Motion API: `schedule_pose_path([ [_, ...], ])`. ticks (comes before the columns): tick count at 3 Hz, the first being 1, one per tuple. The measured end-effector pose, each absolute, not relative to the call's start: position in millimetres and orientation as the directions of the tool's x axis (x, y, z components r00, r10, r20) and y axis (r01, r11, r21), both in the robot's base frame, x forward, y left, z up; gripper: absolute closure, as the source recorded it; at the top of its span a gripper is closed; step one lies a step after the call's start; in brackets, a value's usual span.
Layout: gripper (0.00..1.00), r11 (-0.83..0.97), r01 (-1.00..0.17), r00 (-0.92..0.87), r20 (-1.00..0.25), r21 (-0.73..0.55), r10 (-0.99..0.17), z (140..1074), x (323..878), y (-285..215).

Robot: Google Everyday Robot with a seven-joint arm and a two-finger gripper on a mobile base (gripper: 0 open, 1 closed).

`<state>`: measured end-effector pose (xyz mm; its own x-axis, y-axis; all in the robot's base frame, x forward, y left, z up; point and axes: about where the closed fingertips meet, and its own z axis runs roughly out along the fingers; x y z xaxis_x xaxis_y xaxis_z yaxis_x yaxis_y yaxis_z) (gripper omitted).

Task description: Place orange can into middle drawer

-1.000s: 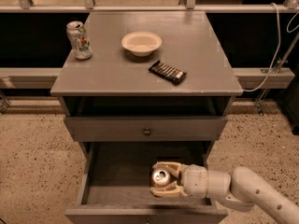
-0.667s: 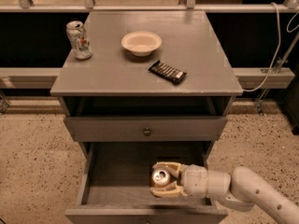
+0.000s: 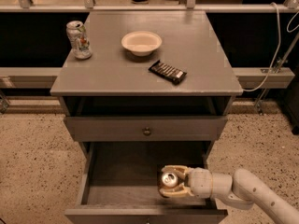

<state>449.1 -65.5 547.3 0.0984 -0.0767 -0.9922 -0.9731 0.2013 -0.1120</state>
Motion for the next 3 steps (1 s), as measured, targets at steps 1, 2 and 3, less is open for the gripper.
schedule_pose_path([
  [1,1.0,0.164,-0.983,0.078,-0.995,-0.088,-0.068,515.5,449.5,-85.6],
  [2,1.0,0.132,-0.99,0.05,-0.996,-0.059,-0.069,498.6,445.2,-99.2],
  [3,0.86,0.139,-0.99,0.015,-0.998,-0.024,-0.068,481.3,440.6,-110.7],
])
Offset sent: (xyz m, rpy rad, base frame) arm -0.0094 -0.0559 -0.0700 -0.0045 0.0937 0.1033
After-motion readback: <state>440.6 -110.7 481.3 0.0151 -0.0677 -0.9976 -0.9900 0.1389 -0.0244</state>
